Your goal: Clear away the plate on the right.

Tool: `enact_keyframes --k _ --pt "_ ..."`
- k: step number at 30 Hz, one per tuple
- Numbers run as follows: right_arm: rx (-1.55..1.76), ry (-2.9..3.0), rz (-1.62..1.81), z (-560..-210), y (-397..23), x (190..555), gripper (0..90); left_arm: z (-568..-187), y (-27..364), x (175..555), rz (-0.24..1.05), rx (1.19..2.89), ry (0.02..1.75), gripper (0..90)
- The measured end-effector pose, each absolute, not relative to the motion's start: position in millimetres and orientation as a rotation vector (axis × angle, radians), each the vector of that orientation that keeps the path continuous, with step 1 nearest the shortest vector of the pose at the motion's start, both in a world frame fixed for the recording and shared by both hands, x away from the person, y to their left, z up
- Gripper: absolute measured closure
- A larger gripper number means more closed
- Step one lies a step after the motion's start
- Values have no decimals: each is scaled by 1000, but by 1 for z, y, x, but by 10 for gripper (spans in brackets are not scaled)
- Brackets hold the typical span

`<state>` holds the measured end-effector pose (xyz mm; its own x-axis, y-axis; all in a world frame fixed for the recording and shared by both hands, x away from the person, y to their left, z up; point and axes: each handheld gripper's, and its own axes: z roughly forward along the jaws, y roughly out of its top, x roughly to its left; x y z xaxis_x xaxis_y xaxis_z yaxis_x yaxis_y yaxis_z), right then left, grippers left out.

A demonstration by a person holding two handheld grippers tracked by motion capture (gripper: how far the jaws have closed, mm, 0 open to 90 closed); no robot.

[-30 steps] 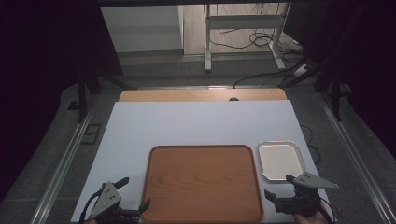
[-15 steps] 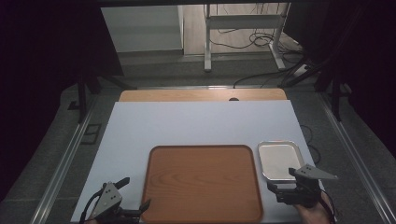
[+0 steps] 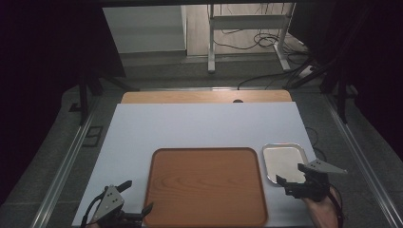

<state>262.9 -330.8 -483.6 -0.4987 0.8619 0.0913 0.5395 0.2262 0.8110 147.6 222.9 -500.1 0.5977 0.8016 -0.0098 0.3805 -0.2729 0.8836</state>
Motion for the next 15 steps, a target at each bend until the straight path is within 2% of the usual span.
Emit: enact_keyframes --k 15 --pt "1428 2047 1088 -490 -349 291 3 -500 222 148 558 1888 950 17"
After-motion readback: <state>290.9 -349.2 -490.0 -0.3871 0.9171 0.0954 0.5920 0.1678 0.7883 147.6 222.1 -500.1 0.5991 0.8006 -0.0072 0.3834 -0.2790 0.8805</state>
